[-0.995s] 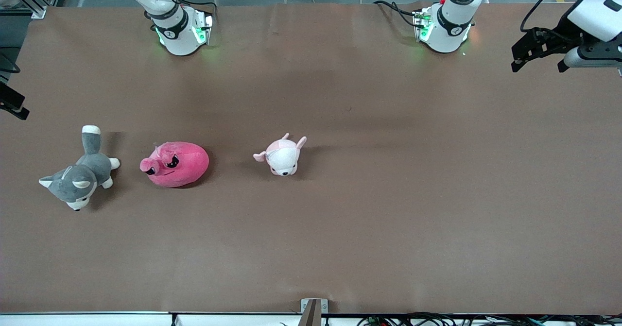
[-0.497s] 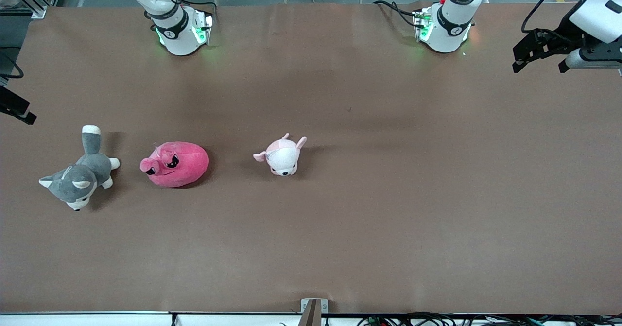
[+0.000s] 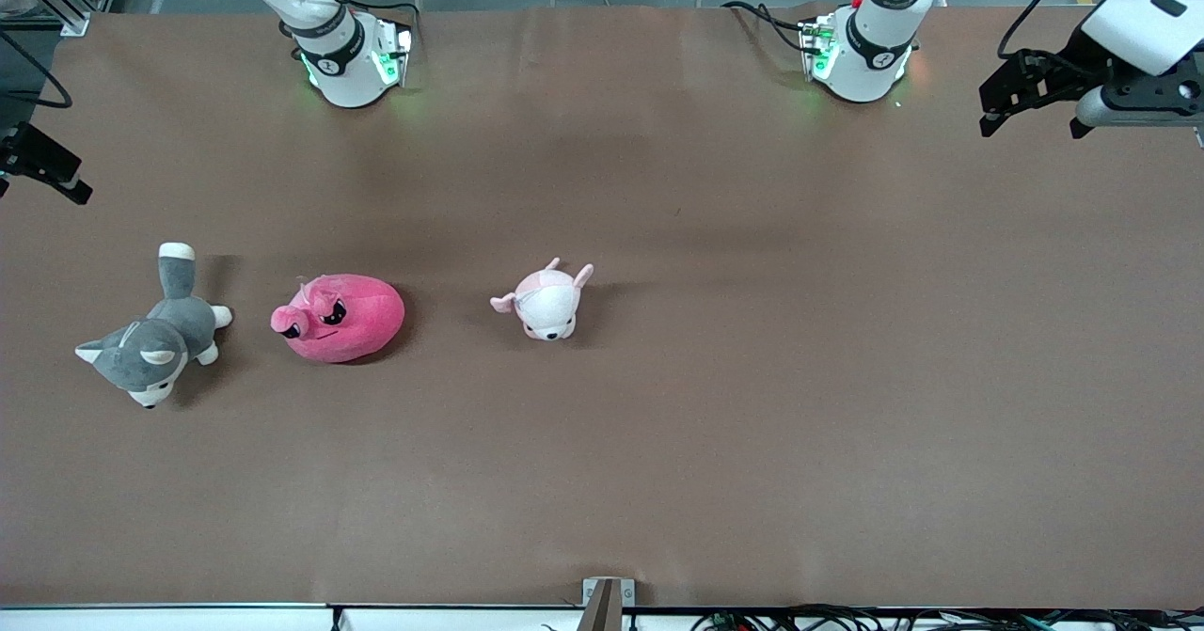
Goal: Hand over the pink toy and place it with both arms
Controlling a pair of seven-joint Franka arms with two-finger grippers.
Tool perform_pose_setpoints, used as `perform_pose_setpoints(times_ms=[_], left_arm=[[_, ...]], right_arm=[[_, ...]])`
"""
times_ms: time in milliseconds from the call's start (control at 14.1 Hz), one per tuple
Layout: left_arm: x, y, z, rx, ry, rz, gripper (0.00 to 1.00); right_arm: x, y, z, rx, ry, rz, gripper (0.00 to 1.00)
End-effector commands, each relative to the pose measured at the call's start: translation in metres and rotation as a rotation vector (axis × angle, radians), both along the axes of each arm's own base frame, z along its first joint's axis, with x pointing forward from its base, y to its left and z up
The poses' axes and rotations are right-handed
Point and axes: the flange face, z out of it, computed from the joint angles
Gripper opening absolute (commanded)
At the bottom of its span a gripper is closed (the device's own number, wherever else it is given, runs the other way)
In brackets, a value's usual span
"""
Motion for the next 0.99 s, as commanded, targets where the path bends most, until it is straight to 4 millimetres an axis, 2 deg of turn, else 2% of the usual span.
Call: perform_pose_setpoints(times_ms=[0, 284, 497, 923], left_arm=[[0.001, 0.002, 0.001, -0.013, -0.004, 0.006, 1.00], [0.002, 0.006, 0.001, -0.009, -0.004, 0.011, 1.00], [0.005, 0.021, 0.007, -0.009, -0.017, 0.023, 1.00], [0.016, 0.019, 0.000, -0.009, -0.002, 0.026, 1.00]], right_arm=[[-0.015, -0.001, -0.007, 0.013, 0.001, -0.010, 1.00], [-0.014, 0.002, -0.009, -0.002, 0.008, -0.001, 1.00], [-0.014, 0.001, -0.012, -0.003, 0.020, 0.001, 1.00], [-0.015, 0.000, -0.014, -0.025, 0.038, 0.001, 1.00]])
